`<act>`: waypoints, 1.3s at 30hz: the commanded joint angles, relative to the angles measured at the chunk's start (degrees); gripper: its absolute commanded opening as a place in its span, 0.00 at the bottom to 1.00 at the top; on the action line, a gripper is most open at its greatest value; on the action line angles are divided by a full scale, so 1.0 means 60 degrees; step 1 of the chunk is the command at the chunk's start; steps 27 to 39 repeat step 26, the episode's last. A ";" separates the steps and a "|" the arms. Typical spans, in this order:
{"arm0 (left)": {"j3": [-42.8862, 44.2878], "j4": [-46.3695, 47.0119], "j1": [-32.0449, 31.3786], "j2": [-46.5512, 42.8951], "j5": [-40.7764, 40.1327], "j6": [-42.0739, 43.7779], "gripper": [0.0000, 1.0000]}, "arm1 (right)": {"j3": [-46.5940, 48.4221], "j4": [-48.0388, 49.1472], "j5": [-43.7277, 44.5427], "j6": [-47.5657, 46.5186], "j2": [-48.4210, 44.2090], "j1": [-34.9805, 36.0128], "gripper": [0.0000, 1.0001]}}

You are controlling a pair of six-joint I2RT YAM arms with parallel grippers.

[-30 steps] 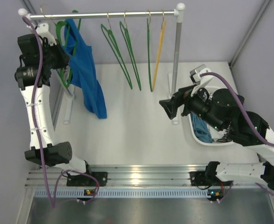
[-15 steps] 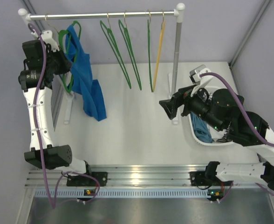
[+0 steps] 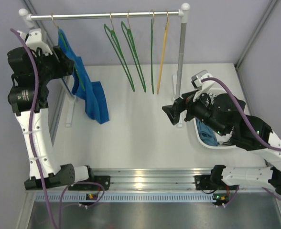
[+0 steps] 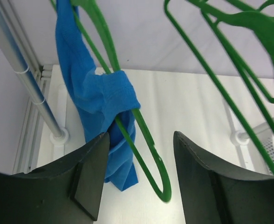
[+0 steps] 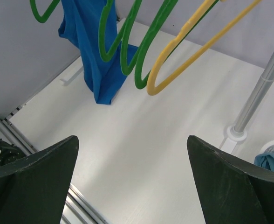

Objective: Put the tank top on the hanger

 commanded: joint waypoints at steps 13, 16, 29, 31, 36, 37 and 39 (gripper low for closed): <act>-0.4201 0.1862 -0.3682 -0.3521 0.0595 -0.2089 0.54 | -0.1937 0.0534 0.0354 0.0824 -0.1204 -0.0027 1.00; -0.5533 0.2037 -0.5223 -0.4108 -0.0550 -0.2425 0.53 | -0.2376 0.0431 0.0559 0.1058 -0.1482 -0.0012 1.00; -0.8586 0.2624 -0.6090 -0.5780 -0.0654 -0.3334 0.52 | -0.3711 0.0533 0.0823 0.1819 -0.2055 -0.0012 1.00; -0.8586 0.2624 -0.6090 -0.5780 -0.0654 -0.3334 0.52 | -0.3711 0.0533 0.0823 0.1819 -0.2055 -0.0012 1.00; -0.8586 0.2624 -0.6090 -0.5780 -0.0654 -0.3334 0.52 | -0.3711 0.0533 0.0823 0.1819 -0.2055 -0.0012 1.00; -0.8586 0.2624 -0.6090 -0.5780 -0.0654 -0.3334 0.52 | -0.3711 0.0533 0.0823 0.1819 -0.2055 -0.0012 1.00; -0.8586 0.2624 -0.6090 -0.5780 -0.0654 -0.3334 0.52 | -0.3711 0.0533 0.0823 0.1819 -0.2055 -0.0012 1.00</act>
